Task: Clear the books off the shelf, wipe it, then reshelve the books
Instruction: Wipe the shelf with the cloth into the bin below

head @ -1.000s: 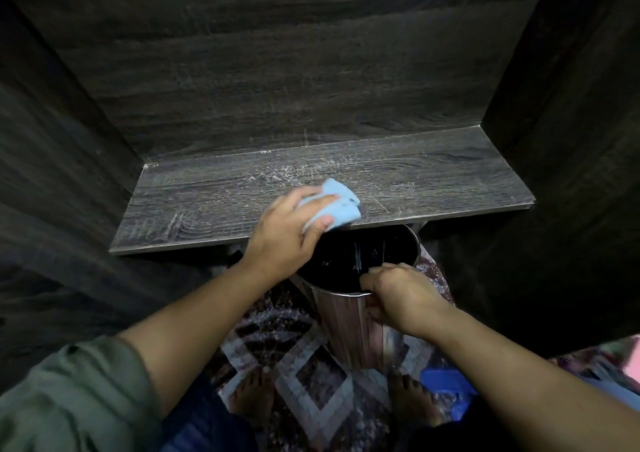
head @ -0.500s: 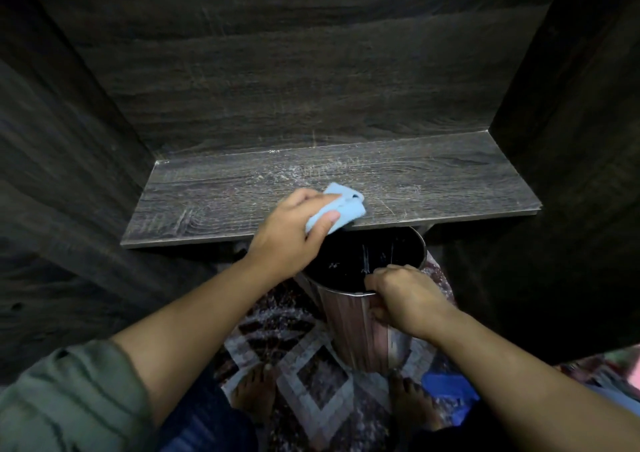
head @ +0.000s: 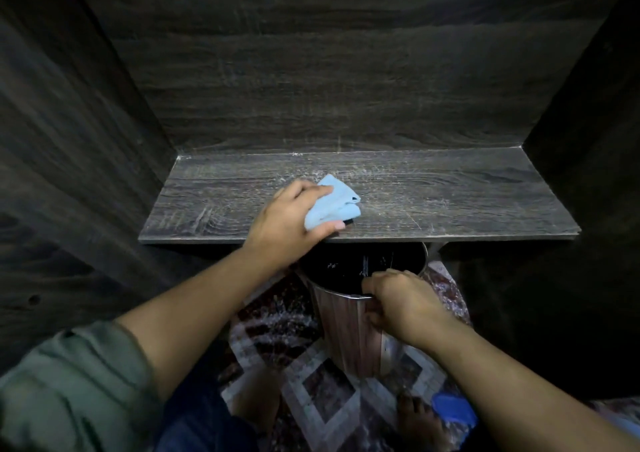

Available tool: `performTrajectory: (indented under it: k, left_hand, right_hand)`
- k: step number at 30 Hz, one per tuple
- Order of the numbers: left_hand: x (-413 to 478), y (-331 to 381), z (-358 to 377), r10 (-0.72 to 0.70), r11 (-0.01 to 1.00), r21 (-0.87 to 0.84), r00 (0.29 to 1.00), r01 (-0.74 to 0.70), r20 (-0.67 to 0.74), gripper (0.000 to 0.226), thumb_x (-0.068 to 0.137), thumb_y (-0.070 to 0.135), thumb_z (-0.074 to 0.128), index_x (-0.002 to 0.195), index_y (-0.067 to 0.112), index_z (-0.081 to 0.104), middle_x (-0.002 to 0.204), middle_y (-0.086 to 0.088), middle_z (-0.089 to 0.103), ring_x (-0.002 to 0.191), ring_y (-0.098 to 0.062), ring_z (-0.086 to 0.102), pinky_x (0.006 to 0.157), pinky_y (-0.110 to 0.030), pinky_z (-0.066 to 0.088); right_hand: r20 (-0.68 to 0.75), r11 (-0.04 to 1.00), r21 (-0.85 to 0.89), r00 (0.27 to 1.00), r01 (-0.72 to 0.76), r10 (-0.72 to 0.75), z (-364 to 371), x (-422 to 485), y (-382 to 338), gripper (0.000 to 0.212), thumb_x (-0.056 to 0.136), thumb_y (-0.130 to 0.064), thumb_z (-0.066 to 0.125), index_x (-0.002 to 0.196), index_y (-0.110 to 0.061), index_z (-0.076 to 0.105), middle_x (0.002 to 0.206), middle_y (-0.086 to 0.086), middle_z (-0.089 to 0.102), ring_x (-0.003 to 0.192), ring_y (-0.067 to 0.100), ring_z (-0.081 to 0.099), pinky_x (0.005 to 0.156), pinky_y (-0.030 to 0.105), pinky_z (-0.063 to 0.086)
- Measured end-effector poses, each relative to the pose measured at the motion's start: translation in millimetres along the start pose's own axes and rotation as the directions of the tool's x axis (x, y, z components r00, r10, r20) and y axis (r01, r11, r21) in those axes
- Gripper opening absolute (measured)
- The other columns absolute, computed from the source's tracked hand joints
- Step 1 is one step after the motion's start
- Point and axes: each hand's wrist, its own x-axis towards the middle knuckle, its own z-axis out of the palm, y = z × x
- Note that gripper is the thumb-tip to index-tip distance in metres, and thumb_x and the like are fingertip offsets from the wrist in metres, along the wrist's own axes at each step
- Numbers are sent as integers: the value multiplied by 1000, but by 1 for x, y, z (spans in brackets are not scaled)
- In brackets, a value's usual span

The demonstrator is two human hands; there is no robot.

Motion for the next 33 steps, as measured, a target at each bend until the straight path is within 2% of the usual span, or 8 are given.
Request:
performTrajectory:
  k: [5, 9, 12, 14, 19, 22, 28, 33]
  left_hand:
    - [58, -37, -17, 234, 941, 258, 972, -218, -29, 53, 84, 56, 53, 124, 21, 61, 121, -4, 56, 106, -28, 55, 86, -45, 49]
    - [101, -61, -18, 391, 834, 431, 920, -344, -21, 33, 85, 25, 66, 116, 14, 59, 126, -16, 52, 118, -36, 43, 94, -50, 42]
    - [105, -71, -7, 256, 808, 567, 962, -162, -90, 35, 77, 5, 69, 110, 13, 59, 115, -19, 52, 103, -36, 44, 82, -51, 43]
    - [99, -73, 0, 156, 835, 546, 980, -62, -127, 40, 77, 7, 71, 114, 13, 60, 109, -17, 53, 95, -36, 50, 77, -47, 45]
    - [81, -76, 11, 33, 955, 296, 999, -22, -33, 67, 88, 48, 56, 142, 11, 40, 140, -16, 38, 132, -32, 34, 110, -44, 31]
    - [81, -77, 12, -38, 972, 233, 999, 38, -6, 80, 85, 57, 54, 145, 10, 30, 146, -11, 38, 136, -28, 35, 113, -42, 28]
    - [109, -65, 3, -122, 869, 488, 991, 84, 47, 66, 85, 68, 43, 125, 16, 54, 119, -8, 56, 115, -30, 49, 97, -45, 33]
    - [111, -66, 2, -125, 852, 522, 986, 51, 107, 60, 91, 63, 35, 121, 18, 62, 113, -8, 56, 110, -29, 48, 93, -43, 34]
  right_hand:
    - [-31, 999, 28, 999, 17, -16, 5, 13, -7, 24, 82, -32, 60, 104, -23, 59, 111, -2, 62, 113, 20, 52, 90, 30, 39]
    - [-45, 998, 51, 998, 33, -31, 10, 21, -9, 23, 80, -34, 63, 99, -21, 58, 107, -2, 63, 110, 21, 54, 87, 30, 40]
    - [-65, 996, 78, 997, 49, -44, 13, 25, -8, 21, 77, -32, 65, 94, -21, 60, 102, 0, 64, 106, 24, 56, 83, 32, 42]
    - [-67, 994, 100, 997, 45, -38, 13, 25, -8, 20, 75, -30, 66, 92, -20, 61, 100, 1, 64, 105, 25, 57, 82, 32, 43]
    - [-48, 989, 146, 999, 33, -26, 13, 24, -10, 16, 77, -25, 63, 91, -19, 62, 97, 3, 64, 103, 28, 57, 82, 33, 44]
    - [-4, 993, 116, 1000, 0, 0, 12, 23, -12, 22, 82, -29, 60, 102, -21, 60, 106, -1, 62, 110, 22, 53, 87, 31, 40]
    - [37, 994, 102, 999, -24, 20, 14, 24, -12, 24, 81, -33, 61, 102, -21, 58, 109, -2, 61, 113, 21, 51, 87, 30, 38]
    - [45, 994, 110, 999, -19, 15, 10, 23, -10, 22, 83, -32, 62, 101, -22, 57, 110, -4, 60, 114, 19, 50, 89, 28, 36]
